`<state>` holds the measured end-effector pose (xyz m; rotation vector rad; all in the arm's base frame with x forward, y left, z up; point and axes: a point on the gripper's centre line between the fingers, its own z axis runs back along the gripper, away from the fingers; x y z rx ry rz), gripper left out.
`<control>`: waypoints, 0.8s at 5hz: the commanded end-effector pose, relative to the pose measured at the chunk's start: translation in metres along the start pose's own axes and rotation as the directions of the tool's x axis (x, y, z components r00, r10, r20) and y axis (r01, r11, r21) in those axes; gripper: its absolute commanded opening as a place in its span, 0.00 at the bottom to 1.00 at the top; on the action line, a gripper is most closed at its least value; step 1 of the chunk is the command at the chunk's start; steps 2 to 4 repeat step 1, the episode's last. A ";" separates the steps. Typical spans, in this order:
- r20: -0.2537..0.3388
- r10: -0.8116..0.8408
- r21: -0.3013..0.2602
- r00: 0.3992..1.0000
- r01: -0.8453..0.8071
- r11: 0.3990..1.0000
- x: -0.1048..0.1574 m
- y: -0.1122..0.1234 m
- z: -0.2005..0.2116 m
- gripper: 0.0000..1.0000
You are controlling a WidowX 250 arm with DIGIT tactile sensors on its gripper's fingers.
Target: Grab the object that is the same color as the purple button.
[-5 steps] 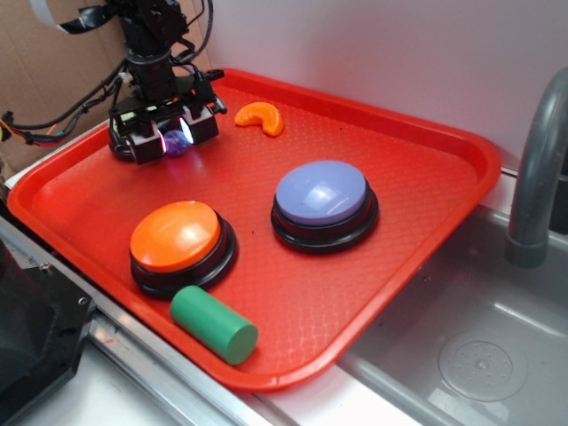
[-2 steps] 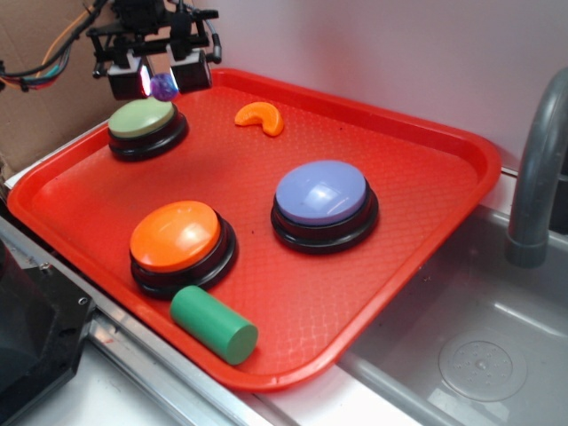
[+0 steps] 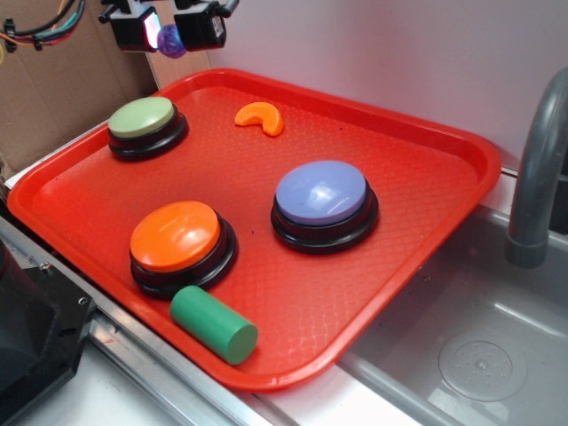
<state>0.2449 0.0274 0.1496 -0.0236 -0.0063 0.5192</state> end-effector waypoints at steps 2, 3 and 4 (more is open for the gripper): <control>0.088 -0.181 0.023 0.980 0.180 0.983 -0.009 -0.006 0.019 0.00; 0.088 -0.181 0.023 0.980 0.180 0.983 -0.009 -0.006 0.019 0.00; 0.088 -0.181 0.023 0.980 0.180 0.983 -0.009 -0.006 0.019 0.00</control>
